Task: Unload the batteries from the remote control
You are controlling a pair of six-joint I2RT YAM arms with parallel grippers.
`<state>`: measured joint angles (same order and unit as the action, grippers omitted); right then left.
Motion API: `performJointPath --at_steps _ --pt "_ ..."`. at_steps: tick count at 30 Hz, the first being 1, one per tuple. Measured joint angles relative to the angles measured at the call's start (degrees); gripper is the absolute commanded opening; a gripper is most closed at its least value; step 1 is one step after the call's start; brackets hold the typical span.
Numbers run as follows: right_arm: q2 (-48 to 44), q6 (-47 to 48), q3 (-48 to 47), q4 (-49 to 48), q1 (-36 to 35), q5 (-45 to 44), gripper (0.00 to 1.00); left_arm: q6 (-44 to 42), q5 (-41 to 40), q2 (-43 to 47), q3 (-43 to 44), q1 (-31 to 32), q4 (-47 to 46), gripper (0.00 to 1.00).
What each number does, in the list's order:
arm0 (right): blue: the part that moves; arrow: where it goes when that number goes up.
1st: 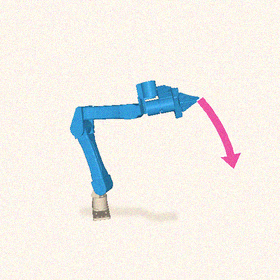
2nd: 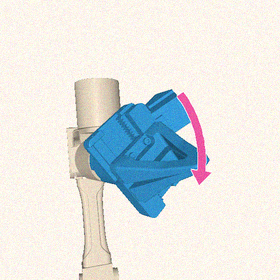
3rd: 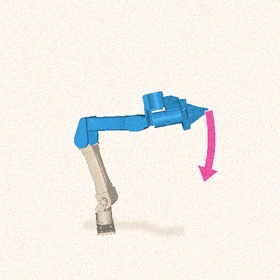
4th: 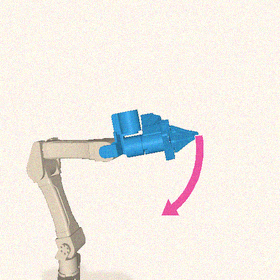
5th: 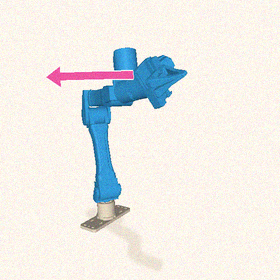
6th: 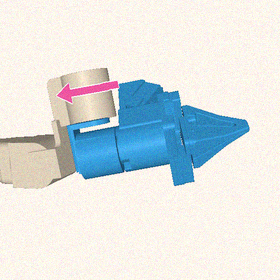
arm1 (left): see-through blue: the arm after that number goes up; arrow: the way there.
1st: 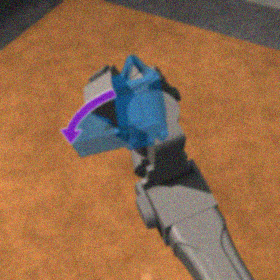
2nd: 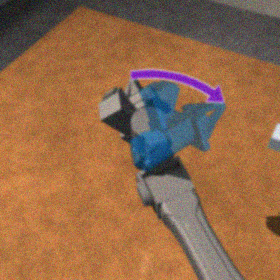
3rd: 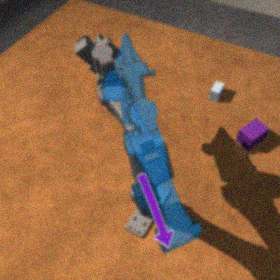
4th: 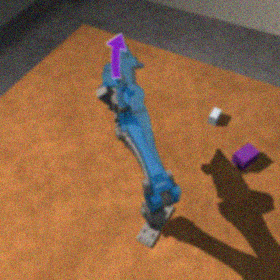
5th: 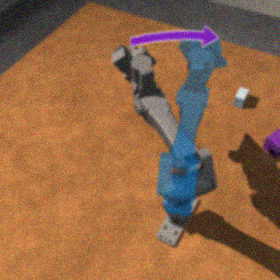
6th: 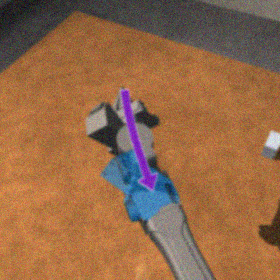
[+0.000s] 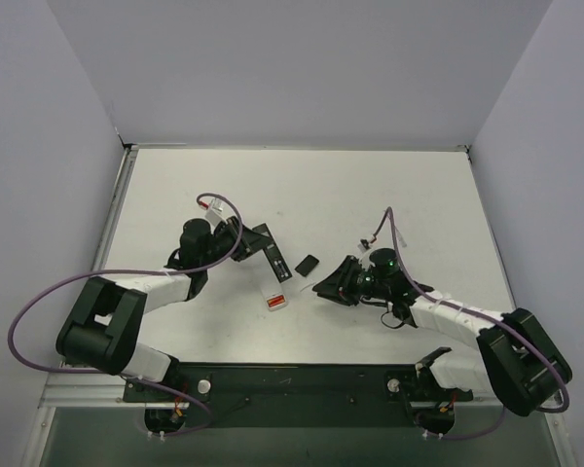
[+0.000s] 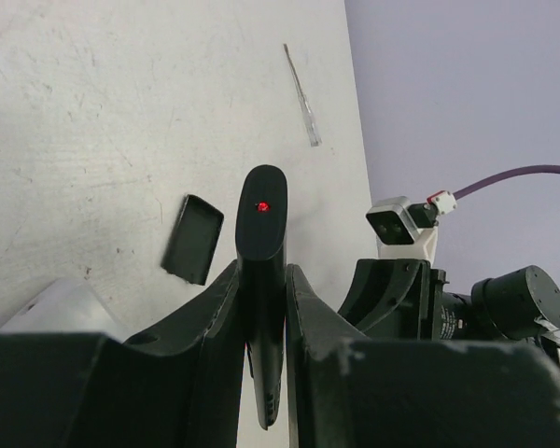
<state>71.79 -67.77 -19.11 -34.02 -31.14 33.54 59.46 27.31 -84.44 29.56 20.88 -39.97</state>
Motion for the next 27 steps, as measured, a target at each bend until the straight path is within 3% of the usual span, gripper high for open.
performJointPath --at_steps 6,16,23,27 --pt "-9.70 7.19 -2.69 15.28 0.42 -7.37 0.58 -5.03 -0.07 0.52 6.62 1.44 6.14 0.00" --pt "-24.33 14.12 -5.01 34.82 1.51 -19.93 0.84 -7.17 2.21 -10.29 12.92 5.95 8.98 0.00" --pt "-29.31 15.30 -5.01 42.71 1.92 -25.68 0.86 -7.26 3.02 -16.02 15.43 15.43 9.29 0.00" --pt "-32.81 15.85 -5.01 46.14 2.19 -28.02 0.86 -7.17 3.56 -19.04 18.01 18.84 8.94 0.10"
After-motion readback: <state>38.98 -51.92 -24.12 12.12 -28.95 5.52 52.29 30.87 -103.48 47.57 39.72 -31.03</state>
